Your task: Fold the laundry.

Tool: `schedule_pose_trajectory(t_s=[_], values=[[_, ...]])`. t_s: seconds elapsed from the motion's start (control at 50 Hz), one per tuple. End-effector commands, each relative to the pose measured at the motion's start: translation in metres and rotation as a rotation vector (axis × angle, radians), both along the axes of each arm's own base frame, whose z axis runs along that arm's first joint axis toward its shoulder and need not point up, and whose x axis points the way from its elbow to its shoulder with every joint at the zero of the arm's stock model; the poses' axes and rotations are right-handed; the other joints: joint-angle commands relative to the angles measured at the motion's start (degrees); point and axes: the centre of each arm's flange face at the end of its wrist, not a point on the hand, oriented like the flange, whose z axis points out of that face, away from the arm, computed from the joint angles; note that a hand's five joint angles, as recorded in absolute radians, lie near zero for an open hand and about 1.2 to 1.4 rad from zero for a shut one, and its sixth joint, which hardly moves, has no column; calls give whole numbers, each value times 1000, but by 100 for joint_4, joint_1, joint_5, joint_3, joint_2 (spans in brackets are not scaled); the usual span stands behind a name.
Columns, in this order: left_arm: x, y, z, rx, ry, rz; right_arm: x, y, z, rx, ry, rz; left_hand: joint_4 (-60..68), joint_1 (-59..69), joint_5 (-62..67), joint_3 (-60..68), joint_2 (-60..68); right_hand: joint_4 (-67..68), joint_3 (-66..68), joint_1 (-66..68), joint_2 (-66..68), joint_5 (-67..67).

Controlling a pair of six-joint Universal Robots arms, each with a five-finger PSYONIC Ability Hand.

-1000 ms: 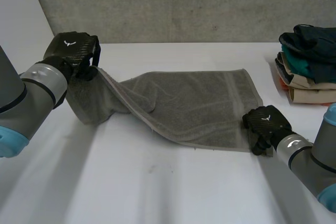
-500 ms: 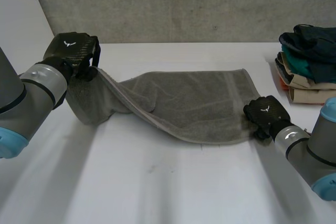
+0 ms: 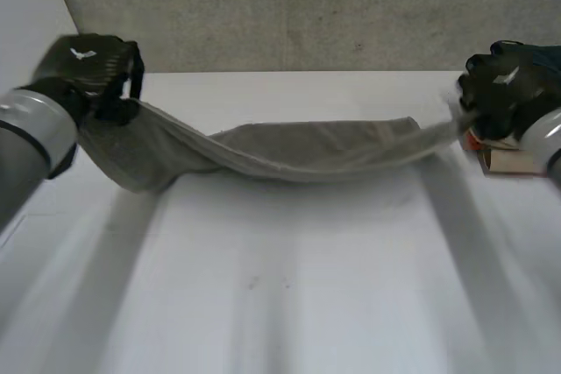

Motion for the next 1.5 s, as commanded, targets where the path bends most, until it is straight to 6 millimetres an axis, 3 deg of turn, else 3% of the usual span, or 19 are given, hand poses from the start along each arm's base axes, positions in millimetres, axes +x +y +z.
schedule_pose_trajectory(t_s=[0.02, 0.16, 0.22, 0.26, 0.36, 0.44, 0.5, 0.56, 0.66, 0.72, 0.76, 0.86, 0.96, 1.02, 1.16, 1.24, 1.34, 1.38, 1.5], values=[[21, 34, 38, -57, -75, 31, -32, 30, 85, -21, 80, -74, 1122, 1361, 1392, 1164, 1137, 1145, 1207, 1559, 1264, 1406], [23, 39, 18, -52, -294, 17, -31, 38, 89, -2, 151, -63, 1122, 1361, 1392, 1164, 1137, 1145, 1207, 1559, 1264, 1406], [20, 28, -10, 14, -386, -8, -18, 31, 69, 60, 164, -22, 1122, 1361, 1392, 1164, 1137, 1145, 1207, 1559, 1264, 1406], [15, 20, -25, 44, -419, -25, -4, 20, 43, 135, 190, 5, 1122, 1361, 1392, 1164, 1137, 1145, 1207, 1559, 1264, 1406], [6, -27, -65, 76, -456, -32, 5, -10, 8, 200, 250, -41, 1122, 1361, 1392, 1164, 1137, 1145, 1207, 1559, 1264, 1406], [-6, -67, -71, -12, -442, -18, 11, -46, -7, 152, 255, -96, 1122, 1361, 1392, 1164, 1137, 1145, 1207, 1559, 1264, 1406], [-13, -96, -59, -128, -413, 8, 27, -72, 2, -6, 202, -106, 1122, 1361, 1392, 1164, 1137, 1145, 1207, 1559, 1264, 1406], [-22, -131, -23, -348, -352, 54, 43, -87, 26, -197, 109, -103, 1122, 1361, 1392, 1164, 1137, 1145, 1207, 1559, 1264, 1406], [-25, -156, 70, -829, -200, 180, 57, -105, 99, -705, -163, -108, 1122, 1361, 1392, 1164, 1137, 1145, 1207, 1559, 1264, 1406], [-29, -153, 86, -959, -152, 206, 60, -104, 120, -871, -232, -101, 1122, 1361, 1392, 1164, 1137, 1145, 1207, 1559, 1264, 1406], [-28, -152, 92, -1031, -124, 226, 63, -102, 120, -879, -236, -92, 1122, 1361, 1392, 1164, 1137, 1145, 1207, 1559, 1264, 1406], [-28, -153, 65, -937, -127, 212, 67, -105, 99, -795, -221, -73, 1122, 1361, 1392, 1164, 1137, 1145, 1207, 1559, 1264, 1406], [-23, -150, 26, -767, -138, 176, 69, -109, 55, -620, -179, -39, 1122, 1361, 1392, 1164, 1137, 1145, 1207, 1559, 1264, 1406], [-22, -145, -12, -639, -170, 150, 72, -111, 31, -537, -150, -16, 1122, 1361, 1392, 1164, 1137, 1145, 1207, 1559, 1264, 1406], [-20, -122, -92, -405, -250, 92, 72, -103, -71, -187, -32, 27, 1122, 1361, 1392, 1164, 1137, 1145, 1207, 1559, 1264, 1406], [-18, -106, -125, -302, -284, 65, 68, -89, -102, -28, 27, 23, 1122, 1361, 1392, 1164, 1137, 1145, 1207, 1559, 1264, 1406], [-8, -66, -163, -93, -414, 15, 55, -59, -111, 130, 112, 22, 1122, 1361, 1392, 1164, 1137, 1145, 1207, 1559, 1264, 1406], [-3, -49, -159, -45, -475, -1, 46, -37, -105, 202, 164, 20, 1122, 1361, 1392, 1164, 1137, 1145, 1207, 1559, 1264, 1406], [23, 34, -146, 197, -754, -90, 21, 28, -85, 339, 347, 42, 1122, 1361, 1392, 1164, 1137, 1145, 1207, 1559, 1264, 1406]])
